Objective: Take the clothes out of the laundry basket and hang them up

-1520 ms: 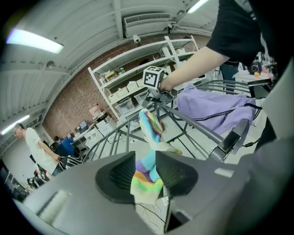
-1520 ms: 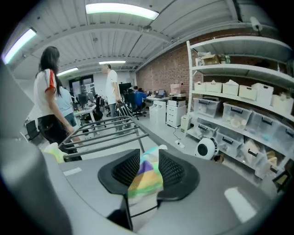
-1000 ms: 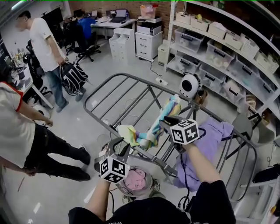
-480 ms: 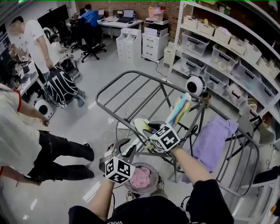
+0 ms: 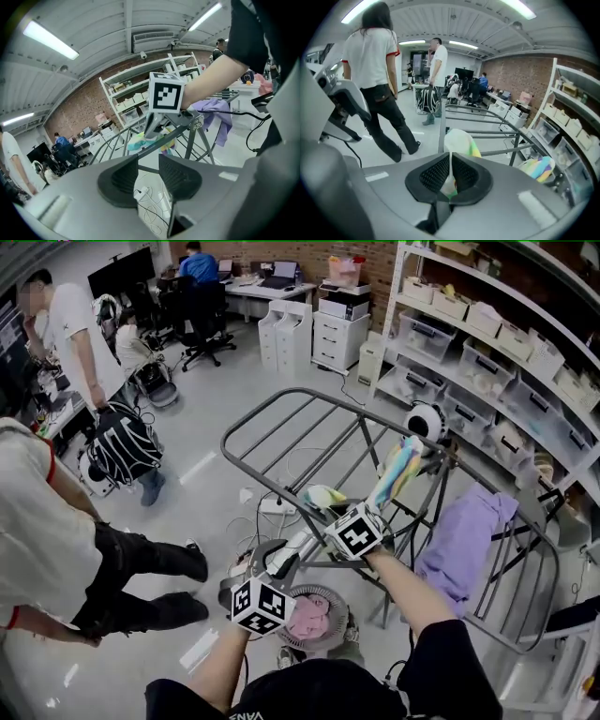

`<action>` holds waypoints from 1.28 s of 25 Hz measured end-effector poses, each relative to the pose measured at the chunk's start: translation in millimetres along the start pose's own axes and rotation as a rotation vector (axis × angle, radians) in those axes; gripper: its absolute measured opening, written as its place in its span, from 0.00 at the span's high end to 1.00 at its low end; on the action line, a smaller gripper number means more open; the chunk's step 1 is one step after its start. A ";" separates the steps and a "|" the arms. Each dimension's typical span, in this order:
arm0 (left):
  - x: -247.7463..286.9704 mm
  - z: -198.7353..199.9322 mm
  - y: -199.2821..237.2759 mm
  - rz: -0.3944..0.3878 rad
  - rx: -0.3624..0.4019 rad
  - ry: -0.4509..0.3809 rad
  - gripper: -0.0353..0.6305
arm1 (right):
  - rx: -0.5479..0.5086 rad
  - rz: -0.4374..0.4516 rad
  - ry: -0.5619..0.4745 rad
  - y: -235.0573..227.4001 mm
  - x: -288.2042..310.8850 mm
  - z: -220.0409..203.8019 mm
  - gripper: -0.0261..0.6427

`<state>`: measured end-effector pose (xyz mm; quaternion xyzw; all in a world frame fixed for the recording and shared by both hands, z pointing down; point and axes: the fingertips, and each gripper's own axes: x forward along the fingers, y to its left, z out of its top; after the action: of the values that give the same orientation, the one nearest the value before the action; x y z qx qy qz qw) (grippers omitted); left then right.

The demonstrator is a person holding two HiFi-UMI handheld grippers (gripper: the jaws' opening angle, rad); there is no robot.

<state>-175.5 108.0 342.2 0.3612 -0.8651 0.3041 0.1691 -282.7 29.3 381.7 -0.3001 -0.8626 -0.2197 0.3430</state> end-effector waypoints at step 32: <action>-39.6 -3.2 -64.5 -0.177 0.072 -0.151 0.78 | 0.564 -0.179 -0.233 126.5 -121.0 -115.0 0.82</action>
<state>-101.3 95.1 350.4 0.4639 -0.8286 0.2909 0.1167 -74.5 9.1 392.9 -0.1391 -0.9460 0.0343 0.2909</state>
